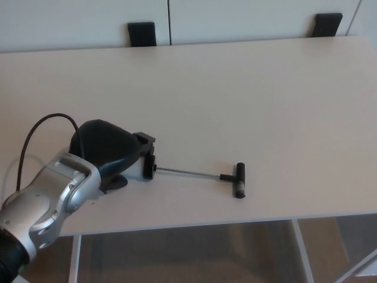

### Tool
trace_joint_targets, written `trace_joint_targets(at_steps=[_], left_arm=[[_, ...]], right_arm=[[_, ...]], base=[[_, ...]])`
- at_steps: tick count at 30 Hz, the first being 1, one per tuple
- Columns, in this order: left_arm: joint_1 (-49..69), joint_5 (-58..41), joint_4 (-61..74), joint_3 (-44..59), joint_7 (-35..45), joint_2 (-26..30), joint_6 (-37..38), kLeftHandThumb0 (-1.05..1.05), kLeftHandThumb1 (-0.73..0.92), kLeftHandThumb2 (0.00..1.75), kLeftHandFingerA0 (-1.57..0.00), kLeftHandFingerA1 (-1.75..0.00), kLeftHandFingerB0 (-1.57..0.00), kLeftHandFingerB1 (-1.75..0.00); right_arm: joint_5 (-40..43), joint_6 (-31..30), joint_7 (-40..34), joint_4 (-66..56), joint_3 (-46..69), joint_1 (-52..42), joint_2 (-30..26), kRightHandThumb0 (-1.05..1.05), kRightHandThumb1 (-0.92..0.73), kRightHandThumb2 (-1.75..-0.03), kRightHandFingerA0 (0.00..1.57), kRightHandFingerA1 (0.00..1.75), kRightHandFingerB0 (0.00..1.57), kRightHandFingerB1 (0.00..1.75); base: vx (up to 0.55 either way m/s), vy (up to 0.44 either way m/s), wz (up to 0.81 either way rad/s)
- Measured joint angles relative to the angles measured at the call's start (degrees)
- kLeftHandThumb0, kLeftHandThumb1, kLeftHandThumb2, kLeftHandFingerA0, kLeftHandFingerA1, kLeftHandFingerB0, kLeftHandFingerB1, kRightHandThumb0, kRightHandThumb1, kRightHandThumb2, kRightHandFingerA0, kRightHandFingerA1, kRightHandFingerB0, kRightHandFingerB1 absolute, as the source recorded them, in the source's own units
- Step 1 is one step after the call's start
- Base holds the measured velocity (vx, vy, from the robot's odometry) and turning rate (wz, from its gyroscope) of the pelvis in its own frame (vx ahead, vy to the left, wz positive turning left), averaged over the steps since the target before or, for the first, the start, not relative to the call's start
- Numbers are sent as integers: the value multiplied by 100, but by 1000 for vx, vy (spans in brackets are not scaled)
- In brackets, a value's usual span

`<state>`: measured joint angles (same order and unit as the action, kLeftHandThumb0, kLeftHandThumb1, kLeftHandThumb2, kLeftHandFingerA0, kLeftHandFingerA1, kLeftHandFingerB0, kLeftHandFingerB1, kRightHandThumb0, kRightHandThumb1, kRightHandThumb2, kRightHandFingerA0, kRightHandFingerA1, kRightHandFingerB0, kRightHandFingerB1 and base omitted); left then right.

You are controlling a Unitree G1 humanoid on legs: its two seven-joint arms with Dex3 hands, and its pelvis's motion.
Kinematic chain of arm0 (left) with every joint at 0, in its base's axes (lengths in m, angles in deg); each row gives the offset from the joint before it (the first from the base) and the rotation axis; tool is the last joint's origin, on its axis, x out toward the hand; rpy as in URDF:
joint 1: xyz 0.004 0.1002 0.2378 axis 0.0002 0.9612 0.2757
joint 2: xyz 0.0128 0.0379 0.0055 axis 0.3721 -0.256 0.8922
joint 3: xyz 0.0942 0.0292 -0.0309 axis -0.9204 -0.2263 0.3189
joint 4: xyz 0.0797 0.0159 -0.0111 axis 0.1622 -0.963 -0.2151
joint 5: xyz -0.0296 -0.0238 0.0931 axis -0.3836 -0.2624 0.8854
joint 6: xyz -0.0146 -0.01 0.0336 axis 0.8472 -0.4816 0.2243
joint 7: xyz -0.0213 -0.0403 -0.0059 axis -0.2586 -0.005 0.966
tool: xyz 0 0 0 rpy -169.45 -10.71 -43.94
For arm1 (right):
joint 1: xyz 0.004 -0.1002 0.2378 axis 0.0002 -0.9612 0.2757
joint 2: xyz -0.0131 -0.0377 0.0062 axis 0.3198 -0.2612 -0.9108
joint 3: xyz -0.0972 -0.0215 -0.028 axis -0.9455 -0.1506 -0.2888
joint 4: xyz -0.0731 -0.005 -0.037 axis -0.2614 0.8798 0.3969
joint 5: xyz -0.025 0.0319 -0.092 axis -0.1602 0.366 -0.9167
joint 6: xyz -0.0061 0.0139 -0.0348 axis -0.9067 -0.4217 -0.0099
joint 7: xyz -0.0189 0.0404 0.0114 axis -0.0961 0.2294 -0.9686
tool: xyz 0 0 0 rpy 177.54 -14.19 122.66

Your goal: The robot walks towards a desk on which an air pump is kept in the middle. It lifts it up and holds it with its left hand and uses its right hand to compress it by pushing its handle inwards.

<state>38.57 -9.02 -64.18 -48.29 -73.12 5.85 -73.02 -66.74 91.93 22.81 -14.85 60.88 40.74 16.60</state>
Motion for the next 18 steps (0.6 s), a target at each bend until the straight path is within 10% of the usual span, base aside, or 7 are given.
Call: trace_joint_targets(at_steps=[7,15,16,18], left_arm=[[40,-82,171,80,3,-41,50,-21,75,56,-70,-164,-52,-114],[153,-193,590,290,15,-53,64,-7,88,56,-70,-174,-45,-146],[153,-193,590,290,15,-53,64,-8,86,56,-74,-175,-49,-144],[180,-247,707,356,18,-52,78,-8,86,56,-74,-175,-49,-144]], right_arm=[[86,61,-2,-1194,-20,-472,160,-48,-67,-63,75,50,55,44],[91,192,-40,-2704,-30,-775,460,-59,-78,-64,25,29,22,28],[91,192,-40,-2704,-30,-775,460,-71,-63,-97,2,36,2,37],[83,232,-57,-3076,-28,-780,533,-71,-63,-97,2,36,2,37]], base=[[0,0,0],[0,0,0],[0,0,0],[0,0,0]])
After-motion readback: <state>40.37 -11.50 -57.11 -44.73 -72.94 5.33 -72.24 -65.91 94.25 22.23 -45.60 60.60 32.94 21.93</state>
